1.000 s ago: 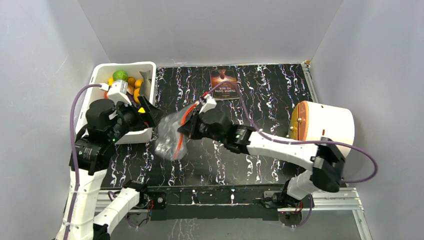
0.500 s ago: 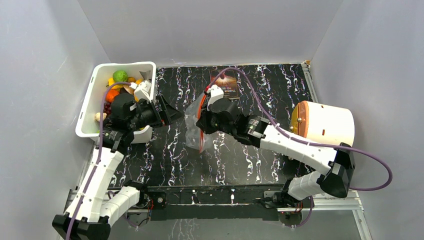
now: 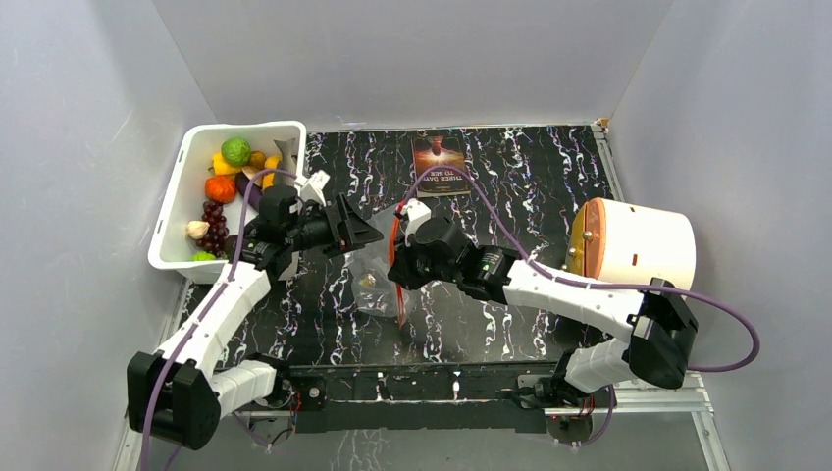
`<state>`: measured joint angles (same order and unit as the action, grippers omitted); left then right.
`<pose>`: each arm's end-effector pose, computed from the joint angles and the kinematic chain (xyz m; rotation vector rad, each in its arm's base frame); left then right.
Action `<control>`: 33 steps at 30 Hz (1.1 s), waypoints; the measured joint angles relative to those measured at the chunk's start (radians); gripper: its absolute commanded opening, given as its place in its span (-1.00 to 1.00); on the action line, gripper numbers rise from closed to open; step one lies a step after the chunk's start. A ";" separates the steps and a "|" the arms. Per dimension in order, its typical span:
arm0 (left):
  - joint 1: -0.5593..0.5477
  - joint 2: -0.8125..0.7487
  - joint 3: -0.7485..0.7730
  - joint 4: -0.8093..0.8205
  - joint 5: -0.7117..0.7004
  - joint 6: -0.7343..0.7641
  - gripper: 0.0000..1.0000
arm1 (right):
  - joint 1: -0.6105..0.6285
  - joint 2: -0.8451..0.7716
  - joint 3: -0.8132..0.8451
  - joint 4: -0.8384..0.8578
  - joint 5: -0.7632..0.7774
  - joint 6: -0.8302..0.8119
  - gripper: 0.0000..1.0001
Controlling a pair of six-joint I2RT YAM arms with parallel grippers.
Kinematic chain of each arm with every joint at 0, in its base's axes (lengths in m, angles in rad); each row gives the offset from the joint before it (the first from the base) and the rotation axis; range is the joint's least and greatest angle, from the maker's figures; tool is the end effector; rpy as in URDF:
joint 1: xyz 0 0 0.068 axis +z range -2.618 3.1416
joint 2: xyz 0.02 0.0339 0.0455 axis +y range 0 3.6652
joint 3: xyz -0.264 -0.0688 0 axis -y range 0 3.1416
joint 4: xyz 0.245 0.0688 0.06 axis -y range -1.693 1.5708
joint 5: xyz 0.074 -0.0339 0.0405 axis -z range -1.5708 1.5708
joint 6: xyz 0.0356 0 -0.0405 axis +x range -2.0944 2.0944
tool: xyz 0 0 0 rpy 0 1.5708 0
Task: Place the food in the zip-top bag and seal the zipper
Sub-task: Open the zipper of the food storage bag.
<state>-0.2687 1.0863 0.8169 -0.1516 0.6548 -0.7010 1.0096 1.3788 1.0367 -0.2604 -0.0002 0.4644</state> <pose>0.2280 -0.0853 0.2980 0.0009 2.1285 -1.2523 0.1654 0.2632 0.2849 -0.6190 2.2137 0.8126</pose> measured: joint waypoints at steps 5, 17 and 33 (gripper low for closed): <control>-0.040 0.042 -0.001 0.060 0.015 -0.014 0.54 | -0.002 -0.001 -0.001 0.032 -0.017 0.000 -0.88; -0.090 0.089 -0.006 0.100 0.010 -0.027 -0.75 | -0.002 -0.001 -0.001 0.049 -0.023 0.000 -0.77; -0.093 0.080 -0.020 0.100 0.004 -0.025 -0.99 | -0.003 -0.121 -0.051 0.037 -0.023 0.034 -0.42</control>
<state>-0.3622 1.1660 0.7971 -0.0521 0.6586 -0.7261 1.0065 1.2583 0.9859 -0.2234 -0.0231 0.4988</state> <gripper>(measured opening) 0.013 0.287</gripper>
